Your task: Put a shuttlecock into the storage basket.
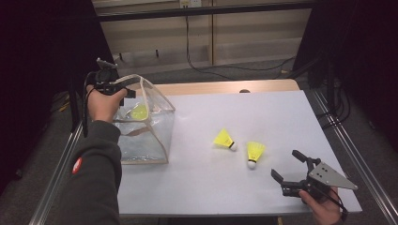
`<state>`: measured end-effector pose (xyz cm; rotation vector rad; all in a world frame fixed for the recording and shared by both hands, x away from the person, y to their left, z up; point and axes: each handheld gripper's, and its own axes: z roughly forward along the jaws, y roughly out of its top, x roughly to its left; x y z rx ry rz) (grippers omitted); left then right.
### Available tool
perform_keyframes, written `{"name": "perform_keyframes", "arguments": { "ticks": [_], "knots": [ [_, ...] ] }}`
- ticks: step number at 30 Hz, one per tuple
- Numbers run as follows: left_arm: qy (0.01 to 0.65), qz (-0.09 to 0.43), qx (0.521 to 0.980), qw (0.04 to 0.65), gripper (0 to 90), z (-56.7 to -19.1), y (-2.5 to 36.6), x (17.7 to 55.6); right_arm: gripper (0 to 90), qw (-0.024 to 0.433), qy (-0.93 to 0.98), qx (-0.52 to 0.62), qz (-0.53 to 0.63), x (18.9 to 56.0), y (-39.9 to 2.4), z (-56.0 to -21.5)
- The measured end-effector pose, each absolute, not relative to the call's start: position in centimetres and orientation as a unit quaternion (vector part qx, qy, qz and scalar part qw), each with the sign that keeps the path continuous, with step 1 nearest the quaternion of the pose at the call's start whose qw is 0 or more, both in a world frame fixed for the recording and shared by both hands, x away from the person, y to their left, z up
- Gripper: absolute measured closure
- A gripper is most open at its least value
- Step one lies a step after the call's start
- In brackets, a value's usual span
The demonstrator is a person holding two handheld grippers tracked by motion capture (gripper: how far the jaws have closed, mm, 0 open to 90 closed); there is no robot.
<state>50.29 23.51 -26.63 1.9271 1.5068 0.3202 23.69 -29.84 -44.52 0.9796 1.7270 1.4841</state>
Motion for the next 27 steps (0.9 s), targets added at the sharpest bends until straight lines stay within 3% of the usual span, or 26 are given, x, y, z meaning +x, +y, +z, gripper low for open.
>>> {"name": "perform_keyframes", "arguments": {
  "ticks": [27],
  "knots": [
    [0.539, 0.09, 0.739, 0.393, 55.8, -24.6, 23.0, 47.3, 1.8, 0.327, 0.659, 0.372, 0.566, 23.7, -29.7, -44.4]
  ]
}}
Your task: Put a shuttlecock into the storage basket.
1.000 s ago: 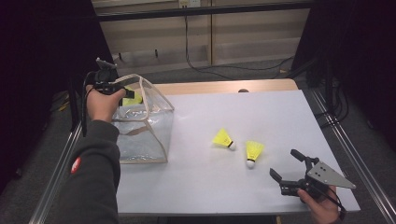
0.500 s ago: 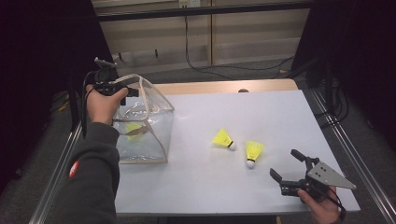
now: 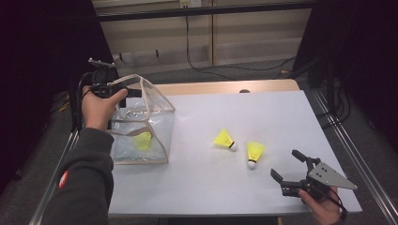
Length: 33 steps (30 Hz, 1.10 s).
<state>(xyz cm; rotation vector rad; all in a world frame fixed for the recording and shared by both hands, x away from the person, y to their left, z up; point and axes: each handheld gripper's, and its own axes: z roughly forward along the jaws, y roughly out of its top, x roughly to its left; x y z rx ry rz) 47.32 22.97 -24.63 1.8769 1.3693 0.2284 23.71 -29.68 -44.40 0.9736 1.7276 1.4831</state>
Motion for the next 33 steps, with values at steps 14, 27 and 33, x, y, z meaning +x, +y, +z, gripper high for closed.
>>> {"name": "perform_keyframes", "arguments": {
  "ticks": [14, 27, 33],
  "knots": [
    [0.51, 0.071, 0.749, 0.418, 43.4, -23.8, 21.9, 46.1, 1.8, 0.327, 0.66, 0.371, 0.565, 23.7, -29.7, -44.4],
    [0.484, 0.064, 0.754, 0.44, 29.6, -23.6, 20.4, 45.4, 1.9, 0.326, 0.661, 0.371, 0.566, 23.7, -29.7, -44.4],
    [0.472, 0.057, 0.76, 0.442, 26.6, -23.4, 20.0, 45.0, 1.9, 0.326, 0.66, 0.371, 0.565, 23.7, -29.7, -44.4]
  ]
}}
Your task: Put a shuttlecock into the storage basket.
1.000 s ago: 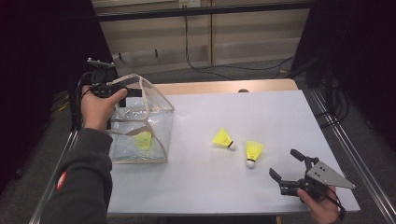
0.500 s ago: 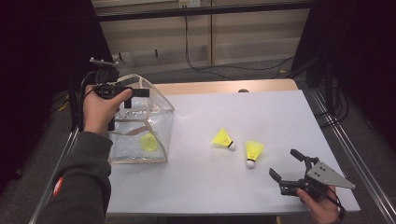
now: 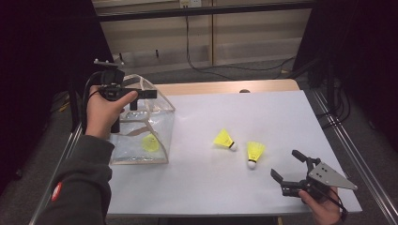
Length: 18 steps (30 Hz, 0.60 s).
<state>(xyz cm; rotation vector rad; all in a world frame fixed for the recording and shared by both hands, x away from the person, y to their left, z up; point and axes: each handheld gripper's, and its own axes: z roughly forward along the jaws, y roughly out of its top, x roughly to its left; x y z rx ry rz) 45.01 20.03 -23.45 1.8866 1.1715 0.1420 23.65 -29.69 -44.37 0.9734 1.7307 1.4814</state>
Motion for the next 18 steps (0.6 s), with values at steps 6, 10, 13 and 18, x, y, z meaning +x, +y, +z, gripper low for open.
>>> {"name": "perform_keyframes", "arguments": {
  "ticks": [6, 10, 13, 18],
  "knots": [
    [0.46, 0.056, 0.769, 0.44, 24.2, -23.5, 19.6, 44.7, 1.9, 0.326, 0.66, 0.372, 0.566, 23.6, -29.6, -44.4],
    [0.454, 0.052, 0.772, 0.442, 23.3, -23.5, 19.2, 44.4, 1.9, 0.326, 0.661, 0.37, 0.566, 23.7, -29.6, -44.4],
    [0.447, 0.048, 0.776, 0.442, 22.4, -23.5, 18.7, 44.2, 1.9, 0.326, 0.661, 0.371, 0.566, 23.7, -29.6, -44.4],
    [0.435, 0.043, 0.781, 0.446, 19.9, -23.6, 17.8, 43.9, 1.9, 0.325, 0.662, 0.37, 0.565, 23.7, -29.6, -44.4]
  ]
}}
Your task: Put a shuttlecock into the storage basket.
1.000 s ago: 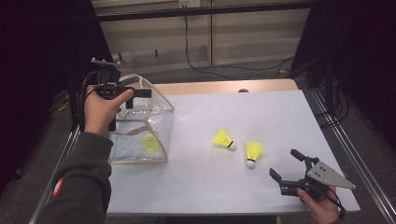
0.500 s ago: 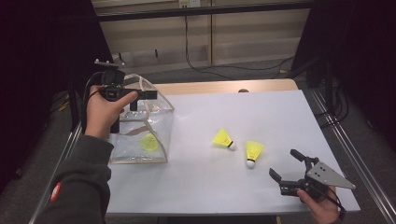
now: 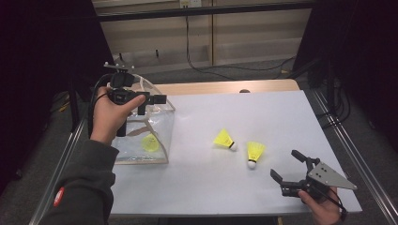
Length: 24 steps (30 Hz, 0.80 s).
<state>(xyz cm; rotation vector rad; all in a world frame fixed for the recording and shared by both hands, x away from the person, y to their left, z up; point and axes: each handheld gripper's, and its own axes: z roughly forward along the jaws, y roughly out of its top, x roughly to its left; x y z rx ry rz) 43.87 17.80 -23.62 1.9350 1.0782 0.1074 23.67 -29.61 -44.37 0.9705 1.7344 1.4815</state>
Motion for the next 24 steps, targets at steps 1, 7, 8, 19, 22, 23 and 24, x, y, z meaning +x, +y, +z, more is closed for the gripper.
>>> {"name": "perform_keyframes", "arguments": {
  "ticks": [1, 7, 8, 19, 22, 23, 24],
  "knots": [
    [0.433, 0.041, 0.782, 0.446, 19.7, -23.6, 17.6, 43.8, 1.9, 0.325, 0.662, 0.37, 0.565, 23.7, -29.6, -44.4],
    [0.423, 0.035, 0.788, 0.447, 17.2, -23.8, 16.6, 43.6, 2.0, 0.324, 0.662, 0.37, 0.565, 23.7, -29.6, -44.4],
    [0.423, 0.034, 0.787, 0.448, 16.9, -23.8, 16.4, 43.5, 1.9, 0.324, 0.662, 0.37, 0.565, 23.7, -29.6, -44.4],
    [0.404, 0.026, 0.796, 0.451, 14.5, -24.0, 14.9, 42.8, 1.9, 0.324, 0.662, 0.37, 0.565, 23.7, -29.6, -44.4],
    [0.399, 0.021, 0.796, 0.454, 14.1, -24.1, 14.4, 42.5, 2.0, 0.323, 0.663, 0.371, 0.565, 23.7, -29.6, -44.4],
    [0.396, 0.022, 0.799, 0.453, 13.9, -24.1, 14.3, 42.4, 2.0, 0.323, 0.663, 0.37, 0.565, 23.7, -29.6, -44.4],
    [0.393, 0.021, 0.799, 0.454, 13.7, -24.1, 14.1, 42.3, 1.9, 0.323, 0.663, 0.37, 0.565, 23.7, -29.6, -44.4]
  ]
}}
